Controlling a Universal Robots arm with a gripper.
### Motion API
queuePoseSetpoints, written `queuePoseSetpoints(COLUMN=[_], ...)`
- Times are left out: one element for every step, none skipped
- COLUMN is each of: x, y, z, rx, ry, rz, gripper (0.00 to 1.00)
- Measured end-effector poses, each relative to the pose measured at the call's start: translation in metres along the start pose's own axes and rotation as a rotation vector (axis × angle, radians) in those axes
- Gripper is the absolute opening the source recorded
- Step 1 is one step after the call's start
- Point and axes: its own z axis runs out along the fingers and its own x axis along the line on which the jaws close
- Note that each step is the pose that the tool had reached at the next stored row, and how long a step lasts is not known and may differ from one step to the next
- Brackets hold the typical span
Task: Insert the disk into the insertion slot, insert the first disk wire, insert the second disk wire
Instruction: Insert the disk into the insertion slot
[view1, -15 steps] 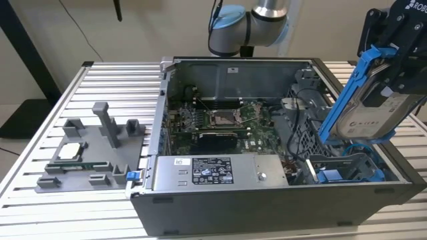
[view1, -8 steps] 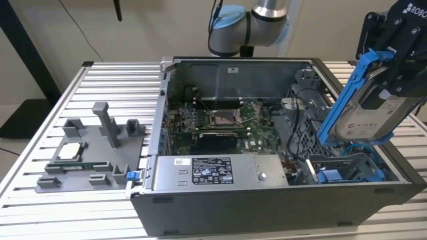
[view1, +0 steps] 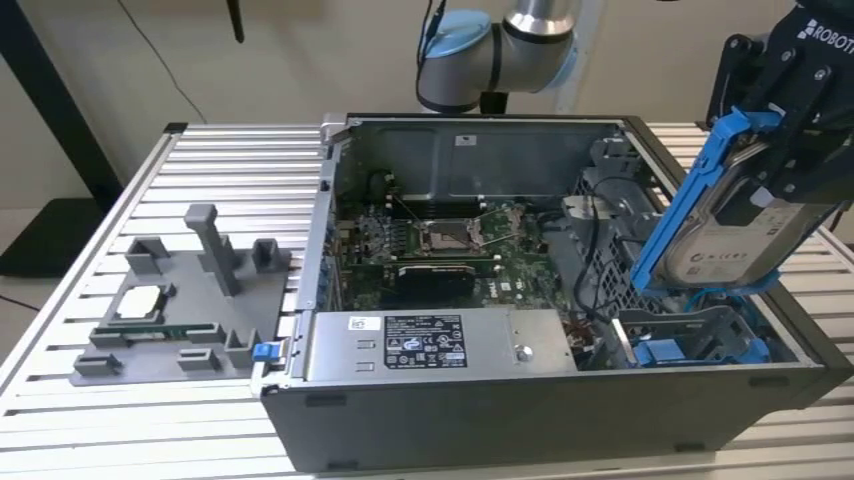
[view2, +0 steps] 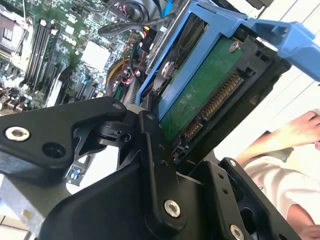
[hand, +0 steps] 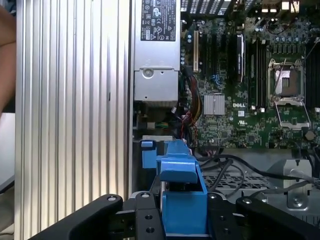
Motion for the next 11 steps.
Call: queuePoseSetpoints(x=[0.0,0.0,0.0,0.0,-0.0001,0.0,0.0,0.0,0.0,-0.0001,-0.0001], y=[-0.0002,-0.0004,-0.0005,-0.0006,-0.0008,-0.001,-0.0011,-0.0014,-0.0018,-0.0024,-0.0029], z=[0.0009,0.0018,0.0027,0.0035,0.0046,0.0056,0.0068,0.008,0.0092,0.0103,0.0113], rx=[-0.0017,-0.0034,-0.0051,-0.0071,-0.0106,-0.0137,-0.0164,-0.0175,-0.0175,-0.0176,-0.0176], ry=[0.0,0.0,0.0,0.0001,0.0001,0.0002,0.0003,0.0003,0.0004,0.0003,0.0001], rz=[0.0,0.0,0.0,0.0,0.0,0.0,0.0,0.0,0.0,0.0,0.0], gripper=[0.0,0.0,0.0,0.0,0.0,0.0,0.0,0.0,0.0,0.0,0.0])
